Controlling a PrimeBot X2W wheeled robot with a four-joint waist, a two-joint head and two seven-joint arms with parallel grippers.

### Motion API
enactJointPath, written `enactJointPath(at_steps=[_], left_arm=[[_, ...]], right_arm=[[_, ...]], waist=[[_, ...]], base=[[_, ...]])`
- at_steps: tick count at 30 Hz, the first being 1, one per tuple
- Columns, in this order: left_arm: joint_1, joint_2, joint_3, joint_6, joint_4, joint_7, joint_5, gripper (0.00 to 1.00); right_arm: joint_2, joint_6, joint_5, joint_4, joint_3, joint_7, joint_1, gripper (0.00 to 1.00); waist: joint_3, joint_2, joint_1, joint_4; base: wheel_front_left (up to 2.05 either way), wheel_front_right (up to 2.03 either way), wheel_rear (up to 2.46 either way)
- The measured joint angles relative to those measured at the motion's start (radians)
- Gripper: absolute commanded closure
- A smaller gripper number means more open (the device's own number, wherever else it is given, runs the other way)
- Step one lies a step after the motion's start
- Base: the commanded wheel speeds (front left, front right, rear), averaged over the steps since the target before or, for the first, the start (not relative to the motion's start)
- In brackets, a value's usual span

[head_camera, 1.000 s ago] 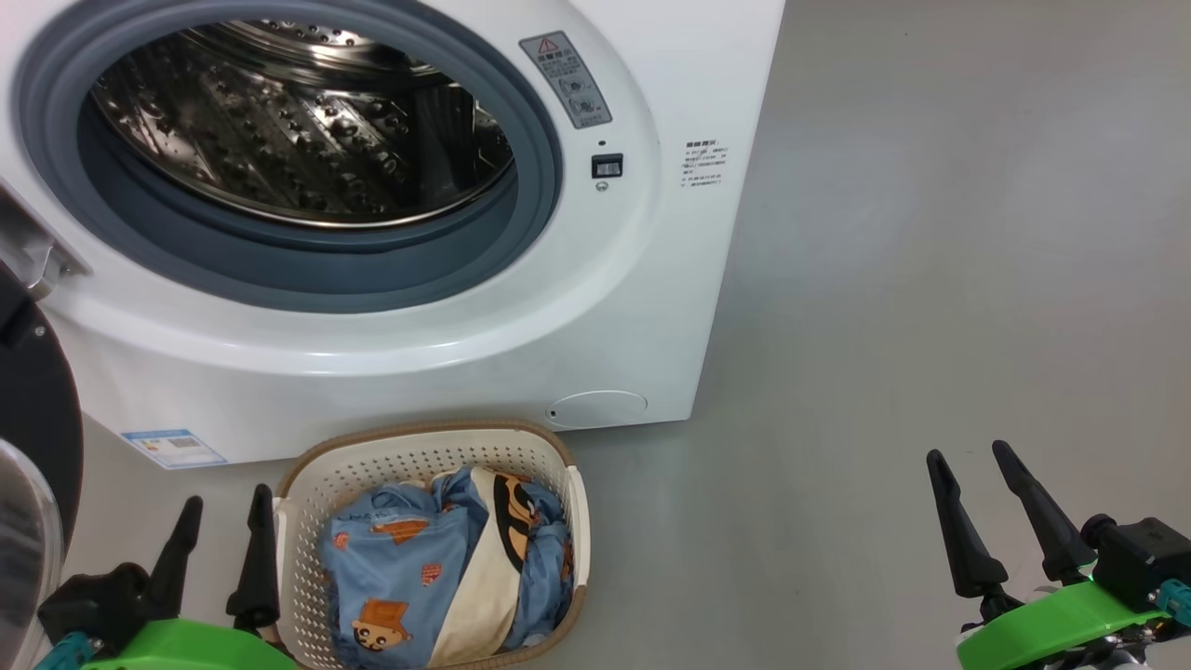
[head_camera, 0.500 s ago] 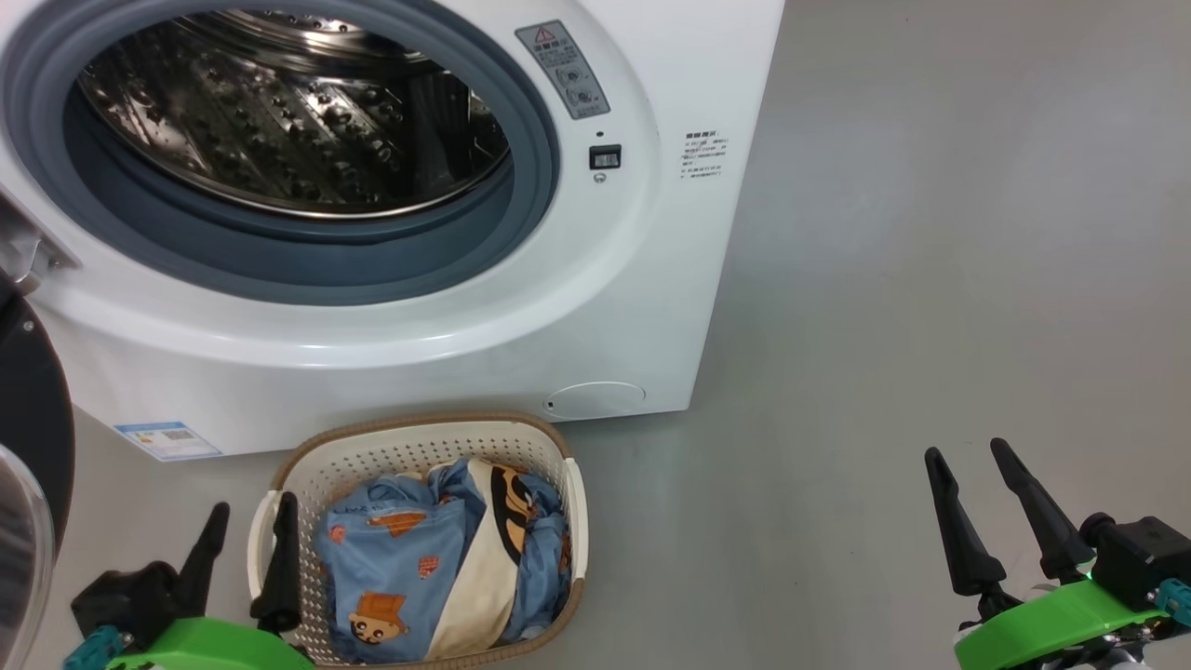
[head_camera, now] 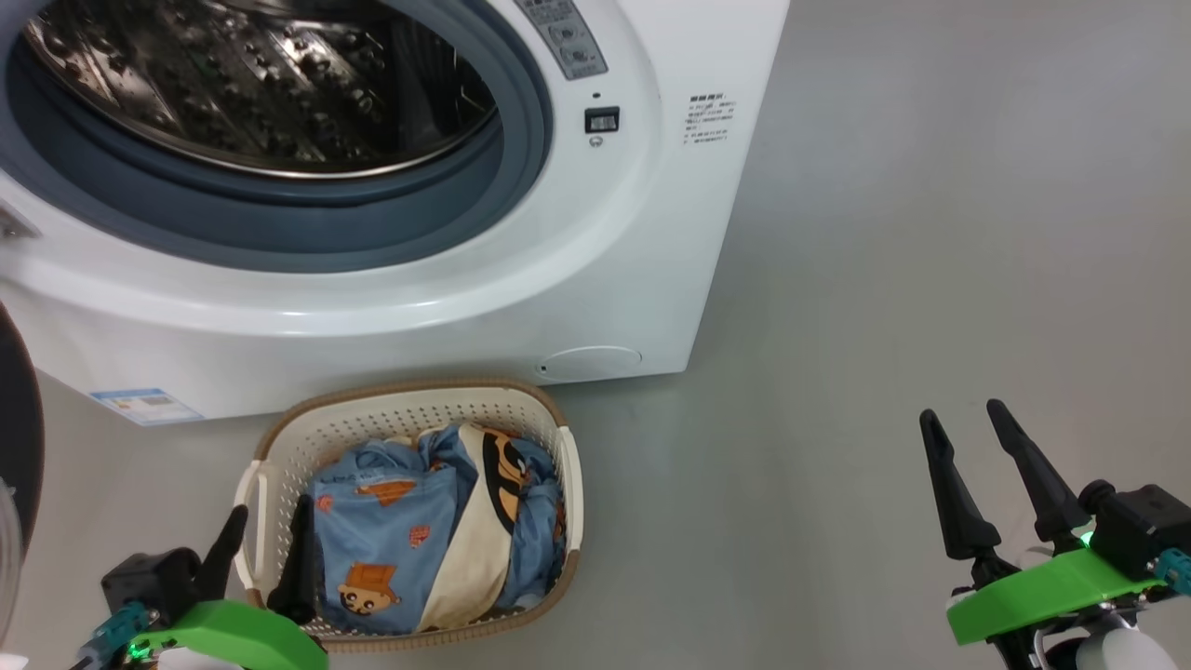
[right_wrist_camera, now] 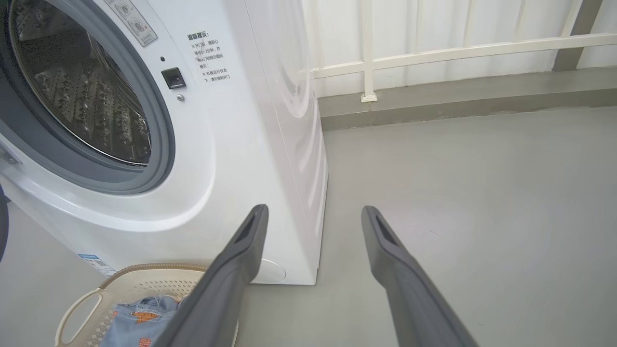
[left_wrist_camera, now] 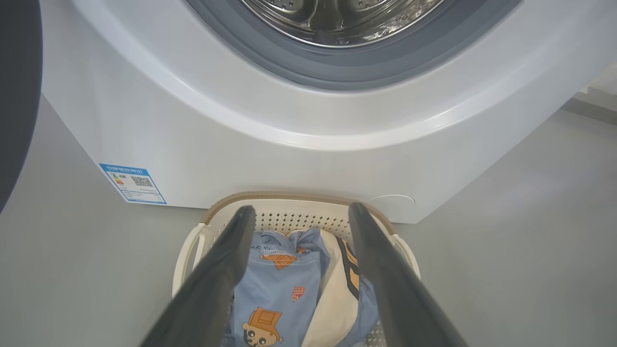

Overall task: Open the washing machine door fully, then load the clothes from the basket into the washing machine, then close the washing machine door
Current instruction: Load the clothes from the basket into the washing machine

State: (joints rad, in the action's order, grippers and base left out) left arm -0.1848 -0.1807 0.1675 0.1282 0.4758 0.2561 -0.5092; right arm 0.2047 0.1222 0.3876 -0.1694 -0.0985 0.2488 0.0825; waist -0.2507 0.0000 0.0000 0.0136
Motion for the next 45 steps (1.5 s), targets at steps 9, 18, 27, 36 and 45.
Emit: enactJointPath(at_steps=[9, 18, 27, 36, 45], left_arm=[[-0.061, 0.0, 0.052, 0.0, 0.111, -0.001, -0.023, 0.0], [-0.157, 0.0, 0.109, 0.0, 0.226, -0.001, -0.064, 0.0], [-0.254, -0.002, 0.2, 0.0, 0.324, -0.001, -0.116, 0.0], [-0.33, -0.01, 0.312, 0.0, 0.391, -0.001, -0.168, 0.0], [-0.417, -0.013, 0.479, 0.0, 0.441, -0.001, -0.269, 0.0]], right_arm=[[-0.01, 0.0, -0.008, 0.005, -0.002, 0.0, 0.035, 0.0], [-0.016, 0.0, -0.008, 0.014, -0.006, 0.0, 0.083, 0.0], [-0.023, 0.0, -0.013, 0.021, -0.007, 0.001, 0.124, 0.0], [-0.032, 0.0, -0.017, 0.028, -0.006, 0.001, 0.156, 0.0], [-0.045, 0.0, -0.018, 0.04, -0.005, 0.001, 0.204, 0.0]], waist=[[-0.058, 0.0, 0.0, 0.005], [-0.124, 0.0, 0.0, 0.017], [-0.198, 0.0, 0.0, 0.038], [-0.257, 0.0, 0.0, 0.053], [-0.322, 0.0, 0.0, 0.07]], base=[[0.0, 0.0, 0.0], [0.0, 0.0, 0.0], [0.0, 0.0, 0.0], [0.0, 0.0, 0.0], [0.0, 0.0, 0.0]])
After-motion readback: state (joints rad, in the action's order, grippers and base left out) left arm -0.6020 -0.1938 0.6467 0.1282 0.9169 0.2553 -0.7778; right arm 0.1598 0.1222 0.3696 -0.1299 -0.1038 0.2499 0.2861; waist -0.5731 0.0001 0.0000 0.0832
